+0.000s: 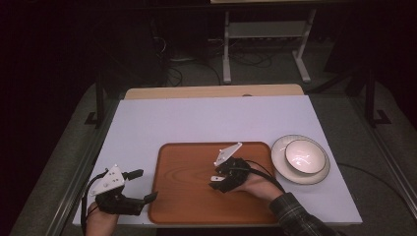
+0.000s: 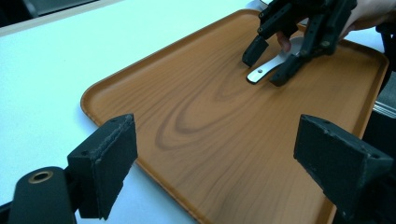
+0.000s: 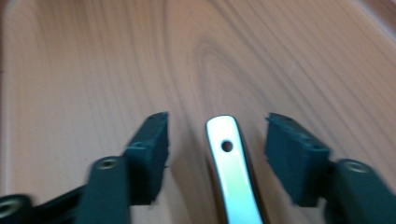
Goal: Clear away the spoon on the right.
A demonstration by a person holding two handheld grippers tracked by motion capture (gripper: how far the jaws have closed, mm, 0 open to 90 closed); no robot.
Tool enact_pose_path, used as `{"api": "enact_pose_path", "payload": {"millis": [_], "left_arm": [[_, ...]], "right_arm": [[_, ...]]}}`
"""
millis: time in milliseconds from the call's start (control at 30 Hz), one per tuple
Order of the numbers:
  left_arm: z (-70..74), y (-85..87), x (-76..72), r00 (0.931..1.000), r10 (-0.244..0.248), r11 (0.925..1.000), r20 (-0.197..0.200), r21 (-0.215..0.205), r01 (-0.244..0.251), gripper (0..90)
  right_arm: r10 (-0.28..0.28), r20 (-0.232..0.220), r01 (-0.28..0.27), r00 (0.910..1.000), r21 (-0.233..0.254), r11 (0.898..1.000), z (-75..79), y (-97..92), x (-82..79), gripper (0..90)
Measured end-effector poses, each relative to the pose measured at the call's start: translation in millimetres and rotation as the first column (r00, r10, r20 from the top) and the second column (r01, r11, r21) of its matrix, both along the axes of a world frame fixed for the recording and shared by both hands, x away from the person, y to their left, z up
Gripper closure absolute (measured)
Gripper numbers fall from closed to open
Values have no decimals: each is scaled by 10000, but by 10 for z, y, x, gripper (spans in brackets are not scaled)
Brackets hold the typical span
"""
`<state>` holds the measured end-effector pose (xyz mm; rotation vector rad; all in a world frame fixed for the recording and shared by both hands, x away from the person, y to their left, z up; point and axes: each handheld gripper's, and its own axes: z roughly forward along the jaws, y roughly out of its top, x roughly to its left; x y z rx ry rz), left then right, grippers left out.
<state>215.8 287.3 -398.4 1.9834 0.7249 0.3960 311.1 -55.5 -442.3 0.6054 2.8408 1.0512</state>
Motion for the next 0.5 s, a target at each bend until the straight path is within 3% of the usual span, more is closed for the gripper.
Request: {"api": "enact_pose_path", "payload": {"millis": [200, 500], "left_arm": [[-2, -8, -6, 10000, 3, 10000, -6, 90, -3, 131], [-10, 53, -59, 9997, 220, 9998, -41, 39, -220, 130]], "right_arm": [[31, 155, -38, 9999, 431, 9991, 34, -25, -50, 248], [8, 272, -38, 9996, 1093, 9940, 81, -47, -46, 189]]}}
